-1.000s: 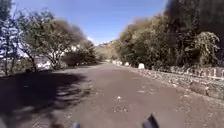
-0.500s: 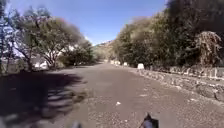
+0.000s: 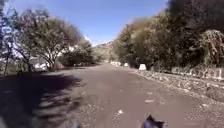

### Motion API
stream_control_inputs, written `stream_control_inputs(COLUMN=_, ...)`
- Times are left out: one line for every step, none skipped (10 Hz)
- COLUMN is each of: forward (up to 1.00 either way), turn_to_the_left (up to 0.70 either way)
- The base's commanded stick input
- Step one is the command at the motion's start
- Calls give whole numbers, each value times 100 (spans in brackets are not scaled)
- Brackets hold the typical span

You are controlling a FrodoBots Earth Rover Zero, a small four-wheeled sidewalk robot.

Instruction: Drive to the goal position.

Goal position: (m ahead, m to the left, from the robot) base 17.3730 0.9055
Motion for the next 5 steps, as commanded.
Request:
stream_control_inputs(forward=50, turn_to_the_left=0)
stream_control_inputs(forward=50, turn_to_the_left=0)
stream_control_inputs(forward=50, turn_to_the_left=0)
stream_control_inputs(forward=50, turn_to_the_left=0)
stream_control_inputs(forward=50, turn_to_the_left=0)
